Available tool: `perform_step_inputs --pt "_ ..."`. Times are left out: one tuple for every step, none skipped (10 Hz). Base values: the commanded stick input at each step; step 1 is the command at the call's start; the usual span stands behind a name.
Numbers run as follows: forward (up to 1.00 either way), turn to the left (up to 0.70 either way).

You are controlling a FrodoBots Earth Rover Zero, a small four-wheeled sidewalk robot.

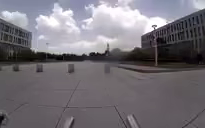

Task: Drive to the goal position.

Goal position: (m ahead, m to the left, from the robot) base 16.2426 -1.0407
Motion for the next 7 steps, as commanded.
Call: perform_step_inputs --pt "0.70 0.34" --pt "0.70 0.00" --pt "0.70 0.00" --pt "0.70 0.00" --pt "0.70 0.00" --pt "0.70 0.00" --pt "0.70 0.00"
